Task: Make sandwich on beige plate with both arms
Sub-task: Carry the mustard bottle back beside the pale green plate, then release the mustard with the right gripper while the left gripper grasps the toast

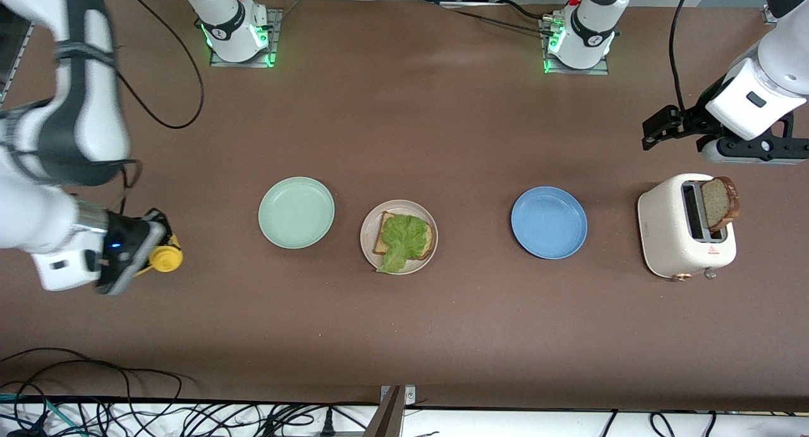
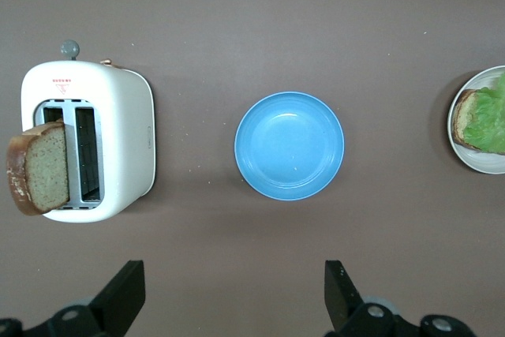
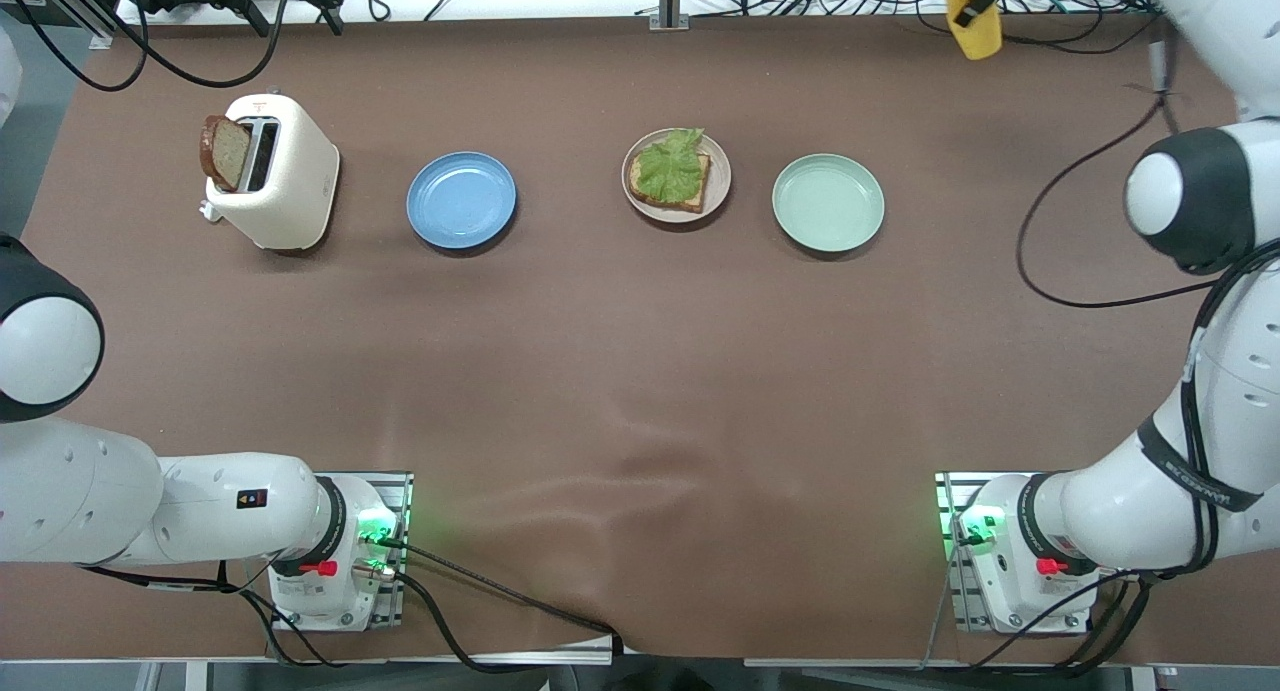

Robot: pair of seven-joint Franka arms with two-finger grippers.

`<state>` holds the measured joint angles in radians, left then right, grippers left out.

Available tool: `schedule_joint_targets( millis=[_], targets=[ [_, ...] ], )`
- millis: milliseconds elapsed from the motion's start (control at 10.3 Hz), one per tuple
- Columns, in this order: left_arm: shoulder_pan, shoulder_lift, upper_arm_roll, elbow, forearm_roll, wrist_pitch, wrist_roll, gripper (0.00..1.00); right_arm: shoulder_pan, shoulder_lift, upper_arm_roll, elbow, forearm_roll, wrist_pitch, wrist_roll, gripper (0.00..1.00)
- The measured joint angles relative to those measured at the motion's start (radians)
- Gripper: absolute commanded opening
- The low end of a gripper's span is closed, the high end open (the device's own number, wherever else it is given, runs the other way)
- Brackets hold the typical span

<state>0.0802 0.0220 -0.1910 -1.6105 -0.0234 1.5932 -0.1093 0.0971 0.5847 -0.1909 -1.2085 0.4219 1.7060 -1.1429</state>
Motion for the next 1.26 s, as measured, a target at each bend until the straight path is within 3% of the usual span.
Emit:
schedule_joint_targets(
  millis=[292, 583, 1069, 1263],
  targets=[
    [0.001, 0.000, 0.000, 0.000, 0.000, 0.000, 0.000, 1.00, -0.127, -0.003, 0.003, -0.077, 0.195, -0.074, -0.172, 0.00],
    [0.001, 0.000, 0.000, 0.000, 0.000, 0.000, 0.001, 1.00, -0.179, -0.022, -0.006, -0.262, 0.393, -0.074, -0.378, 0.00],
    [0.007, 0.000, 0.007, 0.000, 0.007, 0.000, 0.001, 1.00, -0.194, -0.029, -0.066, -0.509, 0.535, -0.026, -0.802, 0.00],
    [0.042, 0.006, 0.009, 0.001, 0.068, 0.000, 0.012, 1.00, -0.194, -0.029, -0.072, -0.579, 0.565, 0.033, -0.948, 0.00]
  ],
)
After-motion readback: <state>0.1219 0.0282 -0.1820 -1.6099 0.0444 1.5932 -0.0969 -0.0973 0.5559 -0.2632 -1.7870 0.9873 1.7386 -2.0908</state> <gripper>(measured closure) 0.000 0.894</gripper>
